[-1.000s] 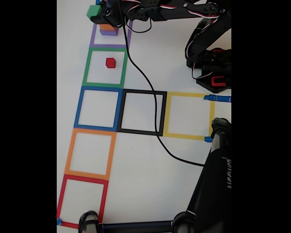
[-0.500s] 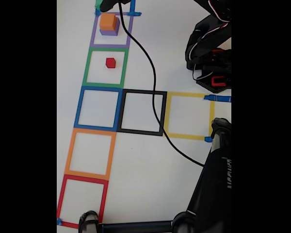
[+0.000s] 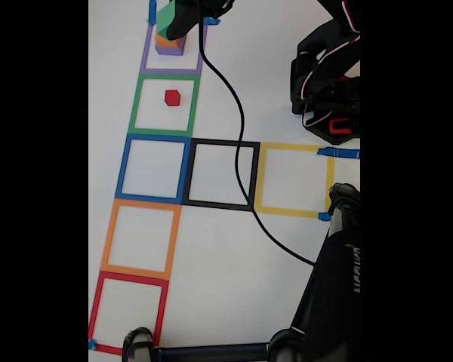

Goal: Tower of hanoi

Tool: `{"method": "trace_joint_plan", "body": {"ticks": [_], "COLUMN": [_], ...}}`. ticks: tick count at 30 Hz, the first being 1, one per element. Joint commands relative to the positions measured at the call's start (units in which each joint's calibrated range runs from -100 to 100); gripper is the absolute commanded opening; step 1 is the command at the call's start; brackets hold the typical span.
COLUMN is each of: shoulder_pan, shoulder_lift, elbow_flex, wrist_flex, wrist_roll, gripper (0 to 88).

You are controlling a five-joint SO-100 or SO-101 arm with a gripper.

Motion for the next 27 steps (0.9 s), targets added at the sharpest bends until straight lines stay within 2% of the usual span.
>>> {"method": "trace_joint_plan", "body": {"ticks": [1,6,11,15,23,27], "shoulder_pan": [-5.83,-9.18,-10.62,-12.44,-19.25,-21.36], "shoulder_lift": [-3.51,-9.49,-11.91,-13.69,-16.51,-14.33], "elbow_flex": [3.82,15.18,19.09,26.27,50.73,62.91], "wrist_flex": [-5.11,-13.45,-13.53,-18.23,-40.57,-55.72], "wrist_roll": [0.0,0.0,0.0,0.0,0.0,0.0], "gripper": [3.9,3.9,3.9,4.1,4.1,4.0]}}
